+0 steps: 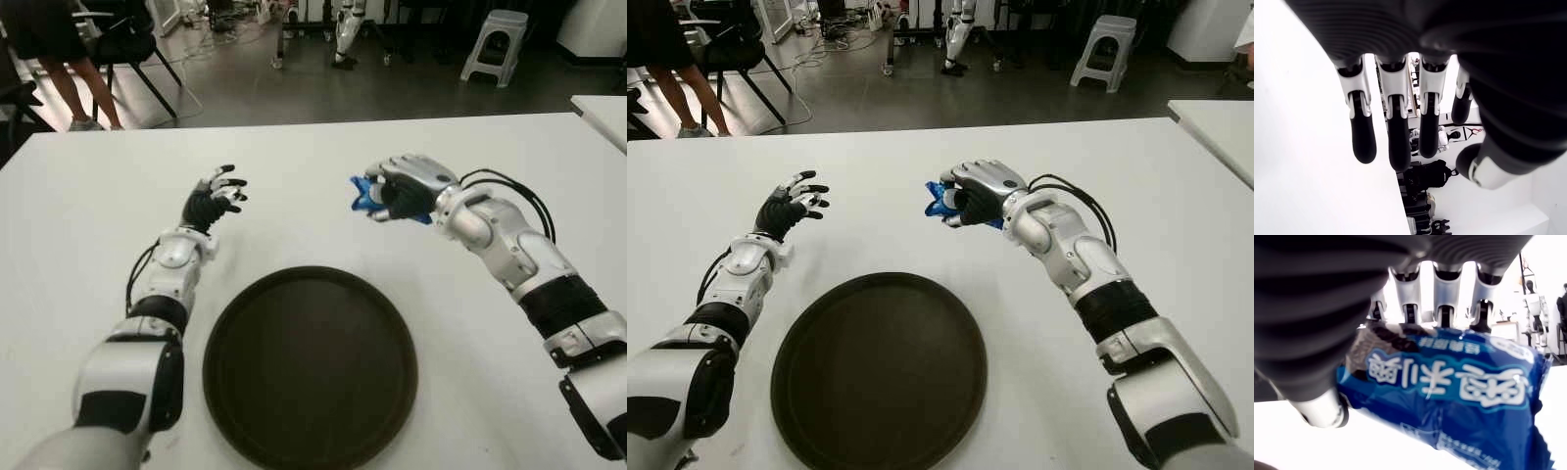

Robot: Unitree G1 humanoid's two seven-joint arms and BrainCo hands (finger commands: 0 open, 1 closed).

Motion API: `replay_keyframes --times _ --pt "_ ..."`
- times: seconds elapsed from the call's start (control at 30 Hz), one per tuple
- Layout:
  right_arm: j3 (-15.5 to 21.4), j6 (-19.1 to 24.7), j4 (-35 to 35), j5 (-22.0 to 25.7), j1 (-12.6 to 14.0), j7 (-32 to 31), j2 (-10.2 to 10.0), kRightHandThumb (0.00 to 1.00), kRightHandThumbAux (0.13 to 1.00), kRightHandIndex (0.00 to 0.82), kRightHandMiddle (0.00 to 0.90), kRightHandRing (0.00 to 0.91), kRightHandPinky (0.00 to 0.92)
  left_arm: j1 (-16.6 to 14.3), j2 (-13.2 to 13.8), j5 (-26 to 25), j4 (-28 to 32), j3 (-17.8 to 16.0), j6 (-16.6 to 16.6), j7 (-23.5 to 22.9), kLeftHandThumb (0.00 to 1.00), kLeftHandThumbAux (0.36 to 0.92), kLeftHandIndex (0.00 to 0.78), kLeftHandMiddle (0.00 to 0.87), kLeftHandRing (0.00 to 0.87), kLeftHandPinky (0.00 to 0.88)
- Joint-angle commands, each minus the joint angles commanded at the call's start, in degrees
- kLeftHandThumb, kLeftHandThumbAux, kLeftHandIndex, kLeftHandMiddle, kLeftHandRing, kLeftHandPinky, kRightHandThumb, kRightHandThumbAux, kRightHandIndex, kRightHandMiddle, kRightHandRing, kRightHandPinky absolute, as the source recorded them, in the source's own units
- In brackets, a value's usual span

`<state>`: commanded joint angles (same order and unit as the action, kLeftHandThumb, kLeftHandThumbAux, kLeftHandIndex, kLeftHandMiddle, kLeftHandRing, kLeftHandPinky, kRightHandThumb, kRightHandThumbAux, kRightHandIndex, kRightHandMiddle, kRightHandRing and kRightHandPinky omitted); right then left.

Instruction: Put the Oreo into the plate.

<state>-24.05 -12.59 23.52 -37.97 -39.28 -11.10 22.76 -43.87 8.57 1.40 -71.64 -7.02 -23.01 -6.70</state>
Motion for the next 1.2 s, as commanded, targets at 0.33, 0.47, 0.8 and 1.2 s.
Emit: replay_keyframes --times 0.33,0.47,0.8,1.2 --pt "-3.8 3.2 -11.8 -0.9 4.4 -2.5 -6.4 0.829 0.693 0.387 0.56 0.688 0.703 -0.1 -0.2 -0.1 -0.2 -0.2 0.2 0.2 0.22 0.653 0.164 0.295 0.34 0.388" --pt "-6.1 3.5 -18.0 -0.6 6.7 -5.3 -8.3 0.828 0.694 0.384 0.561 0.688 0.704 -0.1 -0.1 0.2 -0.3 0.0 0.0 0.3 0.212 0.653 0.164 0.299 0.346 0.403" --pt "-8.6 6.2 -29.4 1.2 7.6 -14.7 -12.3 0.835 0.686 0.426 0.493 0.677 0.66 0.0 -0.2 0.3 -0.1 0.3 -0.2 0.3 0.222 0.651 0.174 0.313 0.355 0.404" --pt "-11.1 2.8 -33.9 4.7 12.3 -22.4 -8.3 0.838 0.683 0.43 0.486 0.69 0.68 -0.2 -0.2 -0.1 -0.2 0.0 0.0 -0.1 0.212 0.633 0.164 0.31 0.356 0.41"
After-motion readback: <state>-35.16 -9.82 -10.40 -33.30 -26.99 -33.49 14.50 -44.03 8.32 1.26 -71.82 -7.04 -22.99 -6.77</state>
